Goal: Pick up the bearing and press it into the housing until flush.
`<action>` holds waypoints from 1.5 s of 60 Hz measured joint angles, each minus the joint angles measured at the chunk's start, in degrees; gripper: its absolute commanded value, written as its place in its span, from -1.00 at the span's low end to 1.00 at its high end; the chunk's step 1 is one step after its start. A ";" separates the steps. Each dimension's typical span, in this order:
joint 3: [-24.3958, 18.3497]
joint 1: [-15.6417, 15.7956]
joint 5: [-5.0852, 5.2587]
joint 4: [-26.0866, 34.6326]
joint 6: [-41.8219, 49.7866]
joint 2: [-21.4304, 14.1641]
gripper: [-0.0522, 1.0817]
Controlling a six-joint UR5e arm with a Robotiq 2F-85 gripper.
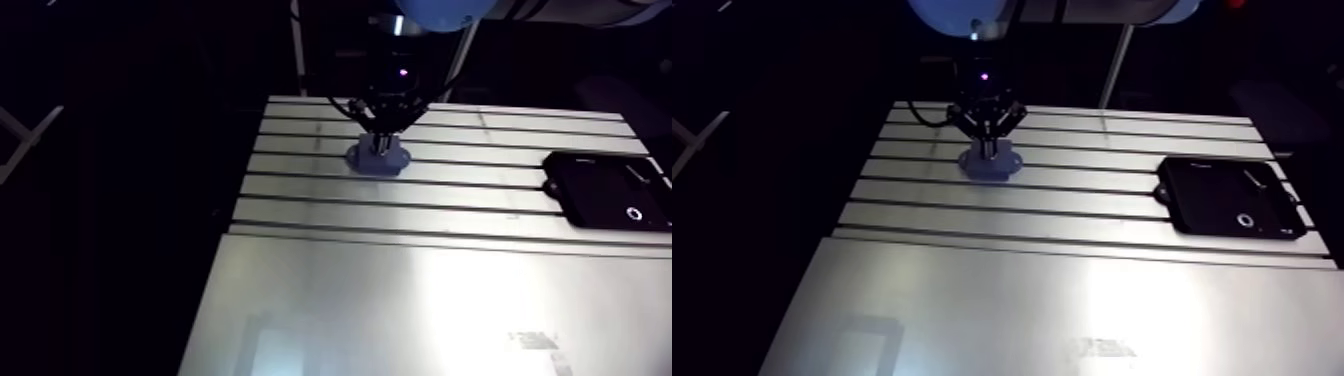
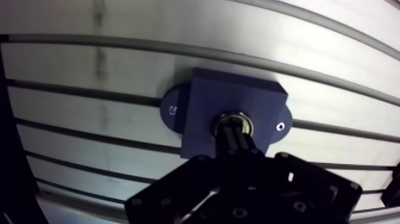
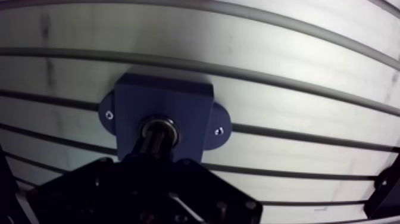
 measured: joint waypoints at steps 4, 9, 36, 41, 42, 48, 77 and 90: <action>0.01 0.00 0.00 0.00 0.00 0.01 0.99; 0.02 0.00 -0.01 0.01 -0.01 0.02 0.99; 0.07 -0.01 -0.01 -0.01 -0.05 0.11 0.99; 0.07 -0.01 -0.01 0.00 -0.05 0.11 0.99; 0.07 0.00 0.00 0.00 -0.06 0.11 0.99; 0.07 0.00 -0.01 0.02 -0.07 0.11 0.99; 0.26 0.00 -0.05 -0.72 -0.08 0.16 0.99; 0.19 -0.03 0.00 -0.91 -0.06 0.06 0.99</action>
